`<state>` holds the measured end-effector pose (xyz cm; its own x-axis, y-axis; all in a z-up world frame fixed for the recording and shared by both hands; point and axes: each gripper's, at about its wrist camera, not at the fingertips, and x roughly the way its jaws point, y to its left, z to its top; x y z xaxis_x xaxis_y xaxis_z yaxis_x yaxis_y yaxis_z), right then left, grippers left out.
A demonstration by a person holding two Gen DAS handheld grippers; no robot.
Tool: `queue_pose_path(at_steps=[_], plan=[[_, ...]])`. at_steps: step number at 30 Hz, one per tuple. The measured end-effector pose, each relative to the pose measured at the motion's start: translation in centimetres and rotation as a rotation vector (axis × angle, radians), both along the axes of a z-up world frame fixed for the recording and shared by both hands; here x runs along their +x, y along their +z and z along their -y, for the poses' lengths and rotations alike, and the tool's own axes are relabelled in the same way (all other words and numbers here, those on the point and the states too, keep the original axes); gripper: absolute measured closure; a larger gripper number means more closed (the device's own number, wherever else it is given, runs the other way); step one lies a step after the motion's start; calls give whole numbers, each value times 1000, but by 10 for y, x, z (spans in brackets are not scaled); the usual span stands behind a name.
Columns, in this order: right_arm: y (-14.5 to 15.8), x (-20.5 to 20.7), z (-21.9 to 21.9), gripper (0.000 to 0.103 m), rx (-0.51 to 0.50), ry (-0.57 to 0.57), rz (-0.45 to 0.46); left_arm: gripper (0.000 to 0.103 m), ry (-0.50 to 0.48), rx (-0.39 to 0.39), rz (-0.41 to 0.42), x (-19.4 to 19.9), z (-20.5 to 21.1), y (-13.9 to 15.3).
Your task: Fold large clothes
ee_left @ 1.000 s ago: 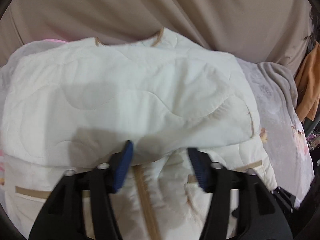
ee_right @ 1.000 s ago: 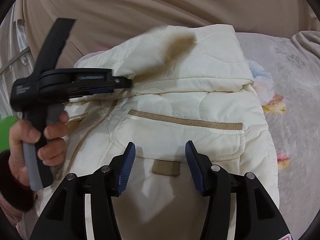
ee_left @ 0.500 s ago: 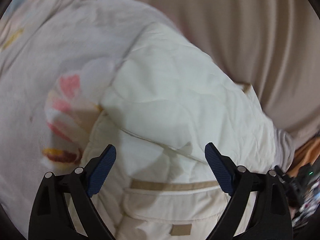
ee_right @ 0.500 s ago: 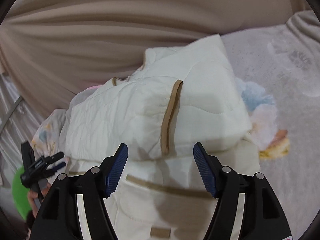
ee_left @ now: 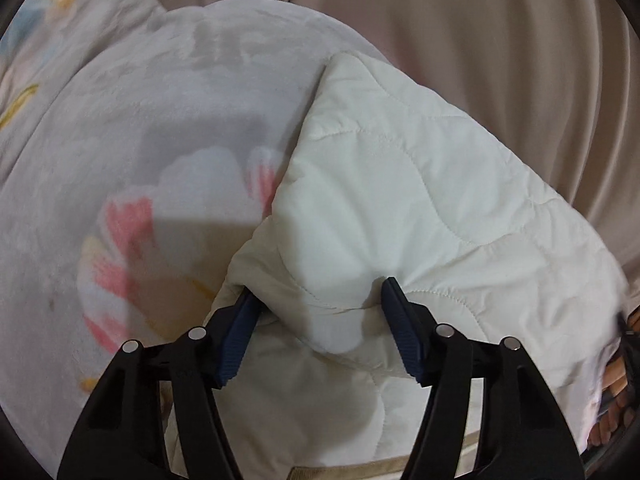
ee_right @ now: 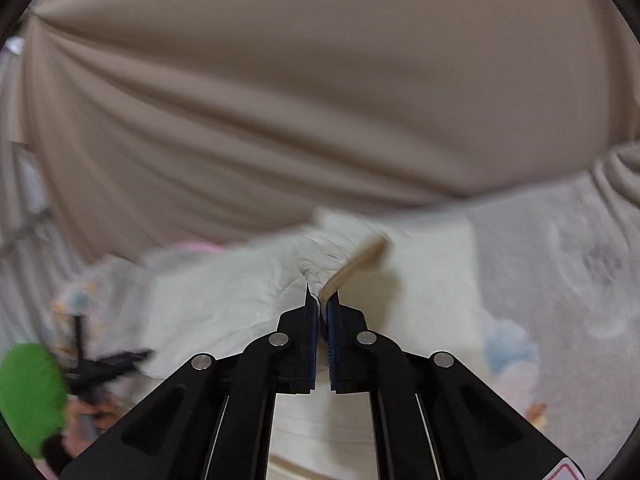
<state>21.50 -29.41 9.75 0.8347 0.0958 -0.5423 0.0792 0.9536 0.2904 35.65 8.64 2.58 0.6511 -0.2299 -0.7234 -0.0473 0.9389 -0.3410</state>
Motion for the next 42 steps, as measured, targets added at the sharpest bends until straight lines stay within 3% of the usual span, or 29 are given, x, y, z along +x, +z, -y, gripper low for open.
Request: queue_pose_path(at_steps=[2,4,7,12,14,17,21,27,32,37,42], plan=[[-53,27,14,101,-8,-27,-182,42,-5,51,20,-4,10,-1],[-80,31,24,102,61,-14,-193,42,-4,86,32,-7,16,-1],[-73,25,32,100,130,-30,-162,41,-4,104,50,-12,17,-4],[-51,1,41,87,107,-112,-125,41,9,148,79,-17,24,-4],[-31,-9,31,86,37,-165,-74,41,14,145,84,-19,24,-3],[4,-1,-10,89,6,-36,-20,41,20,137,88,-20,23,-4],[24,46,-100,89,-58,189,-32,41,23,146,91,-22,25,-4],[0,137,-238,93,-92,407,-119,41,23,132,88,-19,23,-6],[-38,183,-309,95,-156,459,-218,41,25,124,83,-18,23,-6],[-58,200,-297,103,-228,421,-237,40,23,112,82,-18,21,-7],[-30,191,-181,100,-181,186,-200,40,21,101,82,-17,20,-8]])
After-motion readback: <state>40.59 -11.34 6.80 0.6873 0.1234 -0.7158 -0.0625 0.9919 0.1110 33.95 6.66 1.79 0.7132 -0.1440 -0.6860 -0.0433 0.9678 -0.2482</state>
